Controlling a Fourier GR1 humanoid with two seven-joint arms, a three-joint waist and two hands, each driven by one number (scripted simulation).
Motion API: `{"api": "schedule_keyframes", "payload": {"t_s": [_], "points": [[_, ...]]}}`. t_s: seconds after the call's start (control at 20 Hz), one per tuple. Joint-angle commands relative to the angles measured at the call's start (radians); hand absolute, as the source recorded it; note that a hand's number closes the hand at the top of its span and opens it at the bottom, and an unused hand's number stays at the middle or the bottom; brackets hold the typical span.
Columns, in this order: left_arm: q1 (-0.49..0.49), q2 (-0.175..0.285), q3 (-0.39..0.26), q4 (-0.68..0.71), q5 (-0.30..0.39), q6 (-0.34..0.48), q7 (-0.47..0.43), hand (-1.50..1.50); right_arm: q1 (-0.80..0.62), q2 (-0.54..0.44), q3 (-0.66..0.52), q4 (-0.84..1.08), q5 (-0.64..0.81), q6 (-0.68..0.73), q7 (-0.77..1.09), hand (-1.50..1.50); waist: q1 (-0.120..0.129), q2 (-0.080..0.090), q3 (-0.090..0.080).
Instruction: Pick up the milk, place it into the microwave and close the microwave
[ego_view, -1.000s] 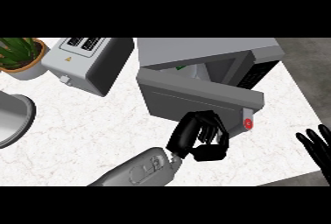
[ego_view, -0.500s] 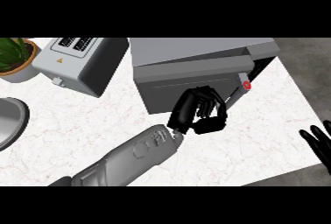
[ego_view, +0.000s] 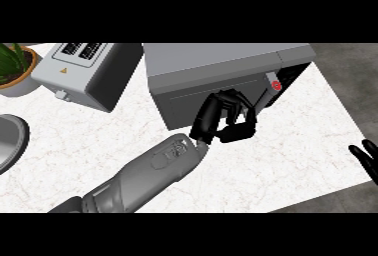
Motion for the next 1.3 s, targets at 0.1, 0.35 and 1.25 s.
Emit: {"api": "schedule_keyframes", "payload": {"t_s": [0.1,0.35,1.25], "points": [[-0.074,0.001,0.079,0.091,0.079,-0.029,-0.05,1.5,-0.022,-0.019,-0.02,-0.014,-0.035,-0.018,0.021,-1.5,-0.007,0.014,0.0],[-0.06,0.001,0.089,0.099,0.145,-0.037,-0.058,1.5,-0.029,-0.027,-0.024,-0.021,-0.073,-0.02,0.033,-1.5,-0.022,0.021,0.0],[-0.055,0.001,0.079,0.129,0.223,0.042,-0.205,1.5,-0.051,-0.079,-0.01,-0.075,-0.16,0.032,0.062,-1.5,-0.029,0.028,0.001]]}}
